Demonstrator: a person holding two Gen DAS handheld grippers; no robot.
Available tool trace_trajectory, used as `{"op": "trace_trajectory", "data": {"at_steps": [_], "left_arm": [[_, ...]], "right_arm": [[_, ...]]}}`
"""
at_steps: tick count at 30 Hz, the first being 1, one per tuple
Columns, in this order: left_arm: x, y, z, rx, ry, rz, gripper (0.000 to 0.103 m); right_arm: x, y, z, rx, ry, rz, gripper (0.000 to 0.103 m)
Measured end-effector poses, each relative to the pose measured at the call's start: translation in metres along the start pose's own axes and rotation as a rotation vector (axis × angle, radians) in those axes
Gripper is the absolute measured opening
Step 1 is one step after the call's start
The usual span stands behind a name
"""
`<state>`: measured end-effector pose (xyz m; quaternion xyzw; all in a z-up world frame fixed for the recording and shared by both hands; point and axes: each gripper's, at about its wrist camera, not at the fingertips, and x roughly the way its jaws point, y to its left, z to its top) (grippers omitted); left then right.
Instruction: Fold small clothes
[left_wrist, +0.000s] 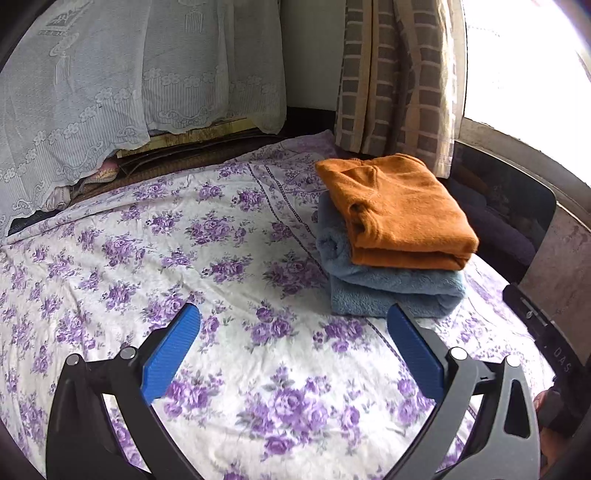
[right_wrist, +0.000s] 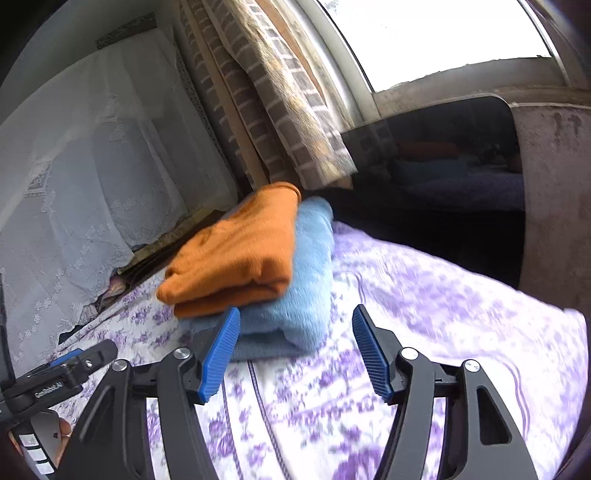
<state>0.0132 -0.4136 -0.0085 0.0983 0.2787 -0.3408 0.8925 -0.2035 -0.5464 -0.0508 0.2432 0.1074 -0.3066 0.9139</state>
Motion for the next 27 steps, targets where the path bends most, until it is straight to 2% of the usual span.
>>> {"op": "trace_trajectory", "data": {"at_steps": [6, 10, 14, 18, 27], "left_arm": [[-0.029, -0.001, -0.007, 0.031, -0.026, -0.018, 0.099], [-0.05, -0.004, -0.011, 0.072, -0.045, -0.023, 0.099], [-0.066, -0.002, -0.011, 0.077, -0.054, -0.034, 0.099], [-0.083, 0.001, -0.01, 0.072, -0.055, -0.073, 0.099], [-0.117, 0.011, -0.005, 0.066, -0.105, -0.088, 0.098]], "right_arm": [[-0.015, 0.016, -0.017, -0.017, 0.111, 0.004, 0.077], [-0.034, 0.038, -0.02, -0.061, 0.13, 0.022, 0.089], [-0.06, 0.062, -0.012, -0.119, 0.102, 0.021, 0.099], [-0.083, 0.081, -0.005, -0.17, 0.077, 0.004, 0.099], [-0.111, 0.097, 0.01, -0.199, 0.046, -0.029, 0.099]]}}
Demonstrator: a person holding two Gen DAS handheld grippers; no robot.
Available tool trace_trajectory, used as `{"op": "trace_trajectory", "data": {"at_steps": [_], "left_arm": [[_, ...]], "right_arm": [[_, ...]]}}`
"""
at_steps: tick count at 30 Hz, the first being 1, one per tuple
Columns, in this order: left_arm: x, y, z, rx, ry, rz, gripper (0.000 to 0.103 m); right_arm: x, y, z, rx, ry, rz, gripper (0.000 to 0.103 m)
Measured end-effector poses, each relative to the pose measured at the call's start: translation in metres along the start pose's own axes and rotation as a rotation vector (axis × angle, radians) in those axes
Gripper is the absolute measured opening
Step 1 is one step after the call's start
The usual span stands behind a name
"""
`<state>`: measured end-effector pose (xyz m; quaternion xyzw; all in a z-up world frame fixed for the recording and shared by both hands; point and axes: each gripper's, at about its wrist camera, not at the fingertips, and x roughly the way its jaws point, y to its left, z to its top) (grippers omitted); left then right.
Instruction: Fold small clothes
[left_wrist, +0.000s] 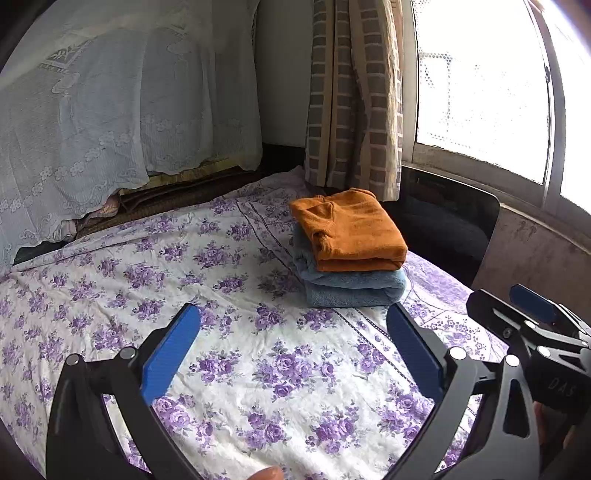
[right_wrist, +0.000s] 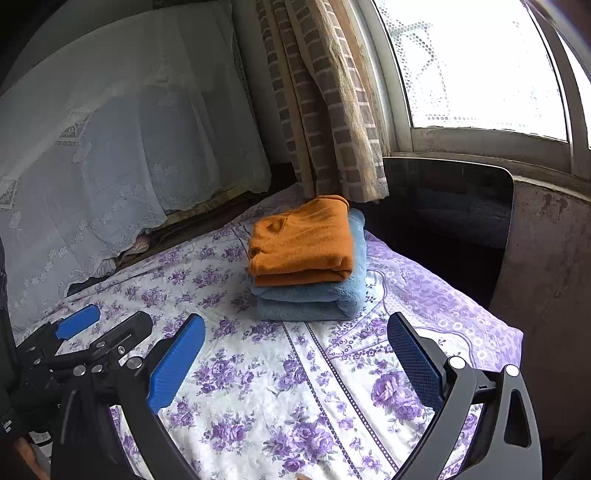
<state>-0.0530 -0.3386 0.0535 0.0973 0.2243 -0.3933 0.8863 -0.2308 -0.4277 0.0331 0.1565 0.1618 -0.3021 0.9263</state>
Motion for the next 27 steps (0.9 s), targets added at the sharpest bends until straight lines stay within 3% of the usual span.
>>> {"op": "trace_trajectory", "data": {"at_steps": [27], "left_arm": [[-0.0029, 0.0027, 0.0023, -0.024, 0.009, 0.01, 0.098]], "right_arm": [[-0.0061, 0.0109, -0.0034, -0.013, -0.021, 0.012, 0.099]]}}
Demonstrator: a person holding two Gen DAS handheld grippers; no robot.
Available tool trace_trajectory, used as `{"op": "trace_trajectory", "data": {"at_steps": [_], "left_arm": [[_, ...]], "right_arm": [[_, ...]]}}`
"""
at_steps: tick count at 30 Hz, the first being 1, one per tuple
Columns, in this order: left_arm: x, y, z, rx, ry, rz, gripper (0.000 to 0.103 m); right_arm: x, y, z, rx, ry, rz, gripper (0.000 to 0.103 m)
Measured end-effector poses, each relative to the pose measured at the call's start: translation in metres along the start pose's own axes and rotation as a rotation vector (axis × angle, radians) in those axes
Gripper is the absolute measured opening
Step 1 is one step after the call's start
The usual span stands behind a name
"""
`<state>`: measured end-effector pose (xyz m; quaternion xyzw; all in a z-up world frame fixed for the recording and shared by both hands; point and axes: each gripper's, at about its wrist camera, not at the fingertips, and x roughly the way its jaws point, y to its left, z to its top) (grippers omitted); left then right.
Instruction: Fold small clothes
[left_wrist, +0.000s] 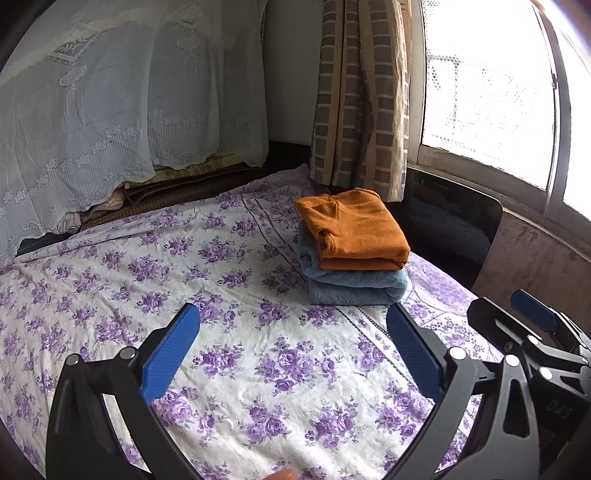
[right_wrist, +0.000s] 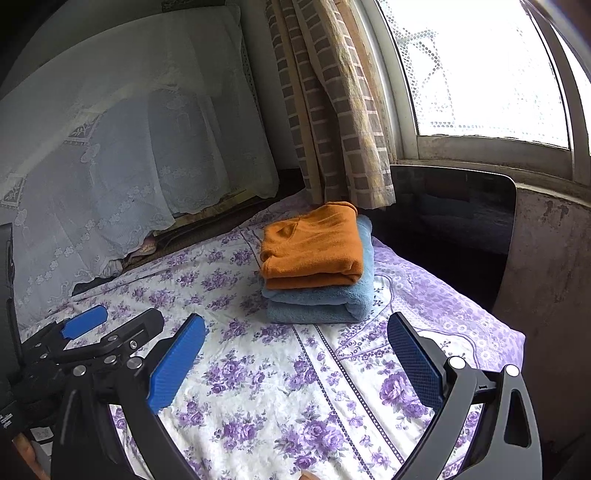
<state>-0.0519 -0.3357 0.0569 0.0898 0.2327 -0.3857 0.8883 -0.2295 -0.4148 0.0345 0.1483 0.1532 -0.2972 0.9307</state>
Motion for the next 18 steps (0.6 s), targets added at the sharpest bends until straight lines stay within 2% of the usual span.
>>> {"op": "trace_trajectory", "data": {"at_steps": [8, 14, 18], "left_arm": [[-0.011, 0.001, 0.004, 0.023, -0.028, 0.041, 0.098], [-0.011, 0.01, 0.009, 0.015, -0.013, 0.049, 0.098], [-0.004, 0.02, 0.024, 0.004, -0.021, 0.085, 0.098]], "right_arm": [[-0.007, 0.004, 0.002, 0.001, -0.02, 0.009, 0.099], [-0.005, 0.007, 0.004, -0.005, -0.009, 0.021, 0.099], [0.0, 0.006, 0.017, 0.004, -0.02, 0.04, 0.099]]}}
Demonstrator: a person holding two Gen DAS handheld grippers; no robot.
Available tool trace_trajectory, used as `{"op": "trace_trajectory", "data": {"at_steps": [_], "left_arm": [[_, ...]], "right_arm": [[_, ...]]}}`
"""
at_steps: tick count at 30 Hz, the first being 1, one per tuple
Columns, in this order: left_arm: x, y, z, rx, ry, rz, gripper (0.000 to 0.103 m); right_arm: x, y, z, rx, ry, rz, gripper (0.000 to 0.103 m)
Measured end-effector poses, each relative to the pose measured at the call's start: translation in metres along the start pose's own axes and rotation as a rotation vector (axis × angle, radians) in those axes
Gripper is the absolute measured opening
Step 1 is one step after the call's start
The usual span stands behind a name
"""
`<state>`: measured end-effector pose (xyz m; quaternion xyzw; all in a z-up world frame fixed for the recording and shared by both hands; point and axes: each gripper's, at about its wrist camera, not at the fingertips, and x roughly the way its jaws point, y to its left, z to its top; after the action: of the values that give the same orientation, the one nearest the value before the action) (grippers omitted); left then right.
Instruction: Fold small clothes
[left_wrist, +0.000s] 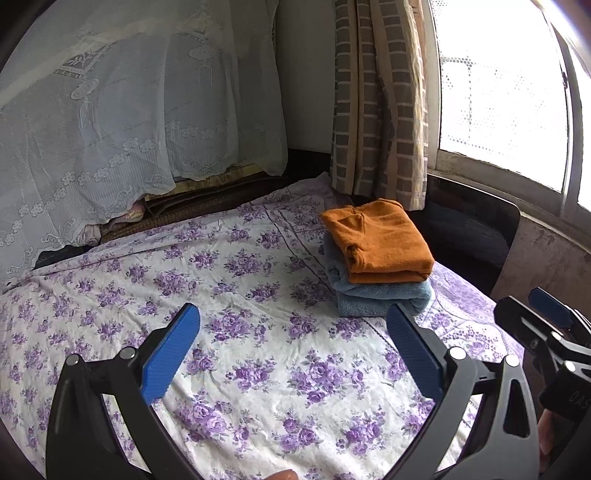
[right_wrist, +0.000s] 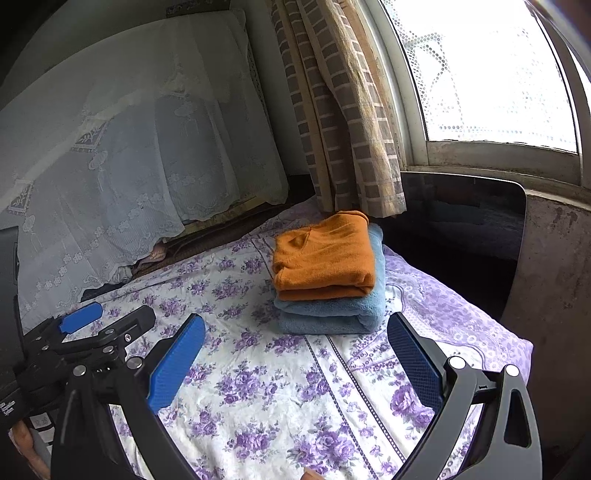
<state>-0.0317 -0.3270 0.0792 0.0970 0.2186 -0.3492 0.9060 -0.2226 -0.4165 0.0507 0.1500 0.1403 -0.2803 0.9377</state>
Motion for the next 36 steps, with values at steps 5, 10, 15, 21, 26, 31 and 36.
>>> {"op": "trace_trajectory", "data": {"at_steps": [5, 10, 15, 21, 26, 31, 36], "left_arm": [[0.023, -0.002, 0.03, -0.018, 0.022, 0.0, 0.098], [0.06, -0.022, 0.058, -0.013, 0.03, 0.063, 0.098], [0.099, -0.016, 0.079, -0.114, 0.097, 0.002, 0.098], [0.126, -0.026, 0.072, -0.008, 0.098, 0.127, 0.098], [0.159, -0.025, 0.062, -0.055, 0.164, 0.059, 0.098], [0.175, -0.029, 0.053, -0.08, 0.201, 0.037, 0.098], [0.169, -0.043, 0.05, 0.001, 0.165, 0.11, 0.098]], "right_arm": [[0.031, -0.004, 0.034, 0.012, 0.017, -0.059, 0.099], [0.071, -0.014, 0.055, 0.07, 0.092, -0.111, 0.099], [0.091, -0.009, 0.089, 0.11, 0.072, -0.215, 0.099], [0.111, 0.033, 0.086, -0.104, 0.013, -0.281, 0.099], [0.131, -0.01, 0.069, 0.004, -0.029, -0.405, 0.099], [0.143, -0.043, 0.059, 0.11, 0.023, -0.417, 0.099], [0.152, -0.025, 0.053, 0.043, 0.033, -0.395, 0.099]]}}
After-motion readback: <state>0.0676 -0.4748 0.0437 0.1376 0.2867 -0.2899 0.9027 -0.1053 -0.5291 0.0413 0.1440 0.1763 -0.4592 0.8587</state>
